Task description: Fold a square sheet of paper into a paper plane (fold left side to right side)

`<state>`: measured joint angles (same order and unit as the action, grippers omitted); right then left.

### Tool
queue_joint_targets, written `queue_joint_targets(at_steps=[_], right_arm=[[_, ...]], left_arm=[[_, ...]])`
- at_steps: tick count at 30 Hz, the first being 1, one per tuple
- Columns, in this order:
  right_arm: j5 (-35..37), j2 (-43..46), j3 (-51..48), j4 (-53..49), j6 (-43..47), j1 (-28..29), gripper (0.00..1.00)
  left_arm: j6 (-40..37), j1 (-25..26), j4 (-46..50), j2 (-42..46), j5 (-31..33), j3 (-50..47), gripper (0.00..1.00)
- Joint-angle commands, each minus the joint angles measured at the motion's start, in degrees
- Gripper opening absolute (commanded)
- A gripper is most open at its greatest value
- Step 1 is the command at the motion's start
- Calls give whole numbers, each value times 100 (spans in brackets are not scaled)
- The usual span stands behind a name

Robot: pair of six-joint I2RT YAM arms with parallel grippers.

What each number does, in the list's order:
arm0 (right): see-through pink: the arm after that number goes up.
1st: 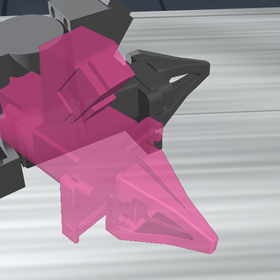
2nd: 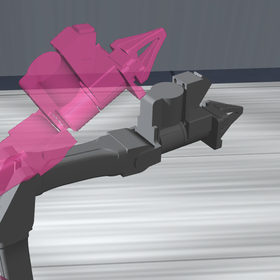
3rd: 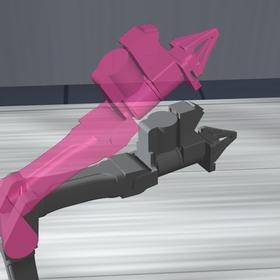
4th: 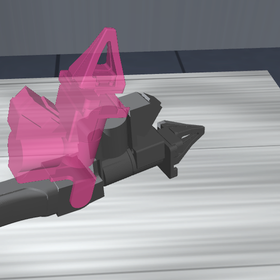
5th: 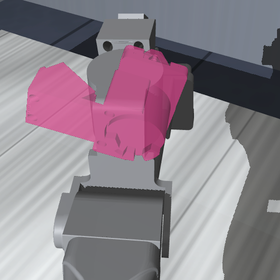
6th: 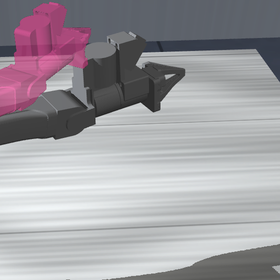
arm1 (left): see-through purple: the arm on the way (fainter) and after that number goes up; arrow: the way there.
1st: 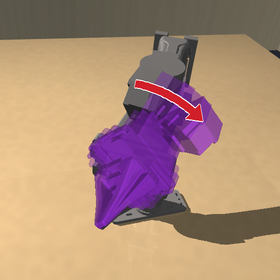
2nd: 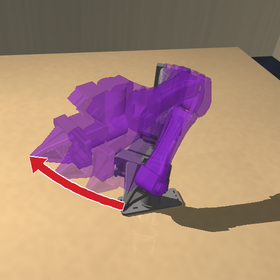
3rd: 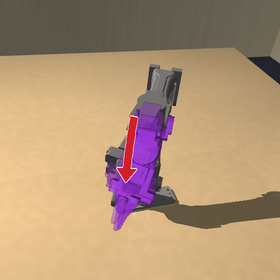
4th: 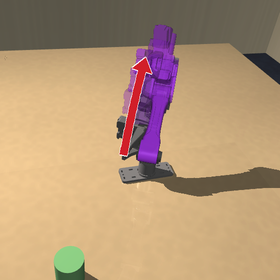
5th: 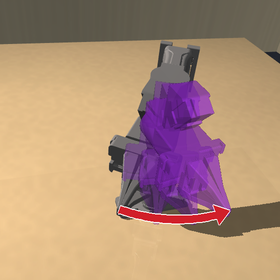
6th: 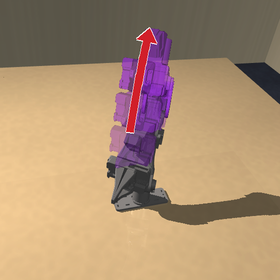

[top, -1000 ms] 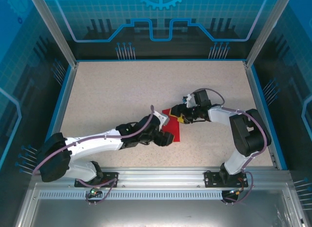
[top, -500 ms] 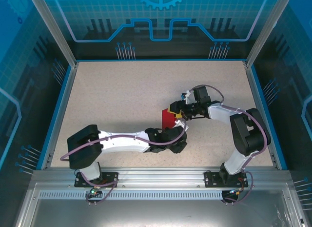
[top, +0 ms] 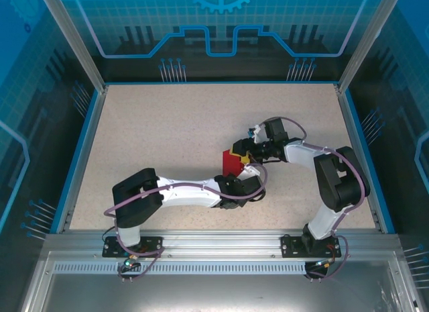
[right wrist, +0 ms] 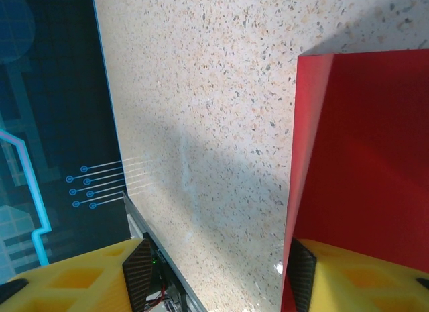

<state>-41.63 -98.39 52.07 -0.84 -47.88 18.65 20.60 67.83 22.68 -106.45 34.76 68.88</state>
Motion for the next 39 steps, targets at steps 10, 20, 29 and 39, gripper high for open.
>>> queue_joint_targets(at_steps=[10, 20, 29, 39], right_arm=[[127, -69, 143, -293, 127, 59, 59], [271, 257, 232, -470, 490, -87, 62], [400, 1562, -215, -237, 723, -695, 85], [301, 2830, -1702, -462, 1061, -882, 56]], left_arm=[[35, 42, 188, -1, 176, 108, 15], [243, -103, -50, 223, -317, -88, 0], [518, -615, -1055, 984, -1680, -907, 0], [734, -1472, -2128, 1573, -3510, -1806, 0]])
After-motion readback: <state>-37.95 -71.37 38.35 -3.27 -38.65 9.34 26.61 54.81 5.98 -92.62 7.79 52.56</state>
